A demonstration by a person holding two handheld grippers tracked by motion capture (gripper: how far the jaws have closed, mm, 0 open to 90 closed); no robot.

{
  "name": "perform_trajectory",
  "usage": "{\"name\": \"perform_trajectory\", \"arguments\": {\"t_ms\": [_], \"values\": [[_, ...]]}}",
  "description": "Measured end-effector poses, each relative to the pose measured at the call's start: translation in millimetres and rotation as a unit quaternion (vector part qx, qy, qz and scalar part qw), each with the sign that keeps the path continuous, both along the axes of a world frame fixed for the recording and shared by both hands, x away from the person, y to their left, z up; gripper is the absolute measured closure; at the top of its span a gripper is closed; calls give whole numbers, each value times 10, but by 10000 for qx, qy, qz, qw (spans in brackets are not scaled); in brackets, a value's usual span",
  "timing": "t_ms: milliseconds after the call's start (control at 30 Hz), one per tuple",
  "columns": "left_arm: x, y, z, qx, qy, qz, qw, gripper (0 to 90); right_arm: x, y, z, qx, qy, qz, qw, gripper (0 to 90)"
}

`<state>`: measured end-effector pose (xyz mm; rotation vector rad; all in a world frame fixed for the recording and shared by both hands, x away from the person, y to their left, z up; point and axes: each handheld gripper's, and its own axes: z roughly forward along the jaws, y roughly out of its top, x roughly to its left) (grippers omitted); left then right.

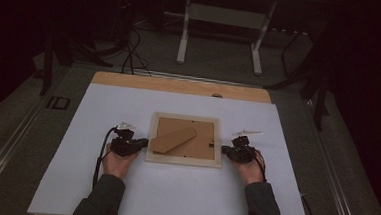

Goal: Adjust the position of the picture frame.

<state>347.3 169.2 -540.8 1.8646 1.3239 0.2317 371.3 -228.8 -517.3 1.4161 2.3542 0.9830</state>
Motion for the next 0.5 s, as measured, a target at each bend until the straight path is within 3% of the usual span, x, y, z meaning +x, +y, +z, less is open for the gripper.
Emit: {"name": "perform_trajectory", "arguments": {"t_ms": [300,500], "values": [[0,71,101,7,-95,34,9999,817,-16,7,53,-31,-127,51,9999,849],[-12,135,212,-232,-237,48,9994,793,-13,-3,86,-75,-192,59,9998,841]]}}
